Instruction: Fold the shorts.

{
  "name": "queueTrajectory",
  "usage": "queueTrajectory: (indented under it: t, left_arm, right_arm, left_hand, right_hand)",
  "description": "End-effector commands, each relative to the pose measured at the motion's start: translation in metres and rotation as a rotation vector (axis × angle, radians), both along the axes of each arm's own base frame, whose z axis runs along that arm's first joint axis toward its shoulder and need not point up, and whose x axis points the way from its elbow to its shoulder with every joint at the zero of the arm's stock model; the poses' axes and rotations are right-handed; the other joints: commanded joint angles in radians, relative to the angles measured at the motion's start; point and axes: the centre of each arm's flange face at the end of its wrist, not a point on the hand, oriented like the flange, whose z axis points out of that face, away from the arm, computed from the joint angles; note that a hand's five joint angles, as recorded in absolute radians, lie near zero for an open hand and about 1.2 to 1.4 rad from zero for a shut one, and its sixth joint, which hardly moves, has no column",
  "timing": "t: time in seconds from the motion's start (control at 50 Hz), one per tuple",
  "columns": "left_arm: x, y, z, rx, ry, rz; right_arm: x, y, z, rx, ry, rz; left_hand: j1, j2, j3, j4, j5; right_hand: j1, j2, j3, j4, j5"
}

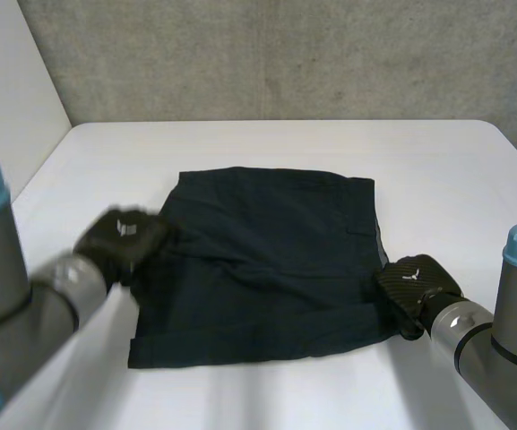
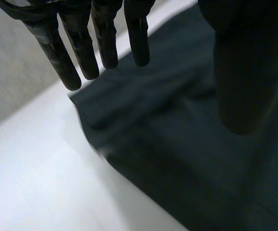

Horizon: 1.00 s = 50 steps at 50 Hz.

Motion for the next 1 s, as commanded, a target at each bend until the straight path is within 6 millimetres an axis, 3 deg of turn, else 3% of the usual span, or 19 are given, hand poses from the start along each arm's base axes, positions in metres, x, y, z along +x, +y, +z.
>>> queueTrajectory:
  t: [0.02, 0.18, 0.26, 0.3, 0.32, 0.34, 0.36, 0.42, 0.52, 0.62, 0.76, 0.84, 0.92, 0.98, 1.0]
  left_arm:
    - [0.011, 0.045, -0.041, 0.070, -0.067, -0.003]
    - [0.012, 0.037, -0.074, 0.079, -0.100, 0.034]
    - [0.011, 0.034, -0.086, 0.102, -0.120, 0.041]
    - [0.010, 0.032, -0.089, 0.108, -0.122, 0.041]
    - [0.009, 0.031, -0.089, 0.103, -0.121, 0.040]
    - [0.008, 0.030, -0.088, 0.094, -0.118, 0.038]
    - [0.007, 0.029, -0.086, 0.083, -0.112, 0.039]
    - [0.006, 0.026, -0.072, 0.022, -0.085, 0.051]
    - [0.011, 0.028, -0.027, -0.123, -0.013, 0.082]
    - [0.022, 0.047, 0.007, -0.184, -0.013, 0.072]
    - [0.042, 0.091, 0.012, -0.006, -0.186, -0.006]
    - [0.047, 0.115, 0.015, 0.099, -0.212, -0.085]
    - [0.041, 0.115, 0.020, 0.095, -0.173, -0.145]
    - [0.032, 0.095, 0.025, 0.000, -0.130, -0.133]
    - [0.029, 0.086, 0.026, -0.027, -0.119, -0.127]
  right_arm:
    - [0.001, 0.000, 0.000, 0.005, -0.013, -0.005]
    - [0.000, 0.001, 0.000, 0.008, -0.012, -0.007]
    - [0.000, 0.002, 0.000, 0.008, -0.012, -0.007]
    - [0.000, 0.001, 0.000, 0.006, -0.012, -0.010]
    - [0.000, 0.001, 0.001, 0.005, -0.012, -0.010]
    - [-0.001, 0.001, 0.001, 0.003, -0.012, -0.013]
    - [-0.001, 0.001, 0.002, 0.002, -0.013, -0.013]
    - [-0.001, 0.002, 0.006, -0.010, -0.013, -0.011]
    - [-0.003, 0.010, 0.021, -0.020, 0.000, 0.004]
    - [-0.010, 0.031, 0.044, 0.010, 0.071, 0.059]
    - [-0.030, 0.070, 0.061, 0.084, 0.358, 0.236]
    - [-0.040, 0.082, 0.072, 0.140, 0.445, 0.305]
    - [-0.034, 0.066, 0.086, 0.073, 0.378, 0.315]
    - [-0.029, 0.049, 0.084, 0.077, 0.312, 0.293]
    - [-0.026, 0.033, 0.075, 0.113, 0.277, 0.269]
  left_hand:
    - [0.019, 0.039, 0.036, 0.044, 0.049]
    - [0.031, 0.051, 0.048, 0.056, 0.060]
    - [0.163, 0.183, 0.179, 0.187, 0.192]
    - [0.403, 0.423, 0.419, 0.427, 0.432]
    - [0.718, 0.738, 0.734, 0.743, 0.747]
    - [0.869, 0.889, 0.886, 0.894, 0.899]
    - [0.987, 1.007, 1.003, 1.011, 1.016]
    - [0.988, 1.008, 1.004, 1.013, 1.017]
    - [0.988, 1.008, 1.004, 1.013, 1.017]
    - [0.988, 1.008, 1.004, 1.013, 1.017]
    - [0.988, 1.008, 1.004, 1.013, 1.017]
    - [0.988, 1.008, 1.004, 1.013, 1.017]
    - [0.988, 1.008, 1.004, 1.013, 1.017]
    - [0.988, 1.008, 1.004, 1.013, 1.017]
    - [0.988, 1.008, 1.004, 1.013, 1.017]
  right_hand:
    - [0.436, 0.209, 0.205, 0.207, 0.239]
    - [0.436, 0.209, 0.205, 0.207, 0.239]
    - [0.436, 0.209, 0.205, 0.207, 0.239]
    - [0.436, 0.209, 0.205, 0.207, 0.239]
    - [0.436, 0.209, 0.205, 0.207, 0.239]
    - [0.436, 0.209, 0.205, 0.207, 0.239]
    - [0.436, 0.209, 0.205, 0.207, 0.239]
    - [0.436, 0.209, 0.205, 0.207, 0.239]
    - [0.436, 0.209, 0.205, 0.207, 0.239]
    - [0.436, 0.209, 0.205, 0.207, 0.239]
    - [0.436, 0.209, 0.205, 0.207, 0.239]
    - [0.436, 0.209, 0.205, 0.207, 0.239]
    - [0.436, 0.209, 0.205, 0.207, 0.239]
    - [0.436, 0.209, 0.205, 0.207, 0.239]
    - [0.436, 0.209, 0.205, 0.207, 0.239]
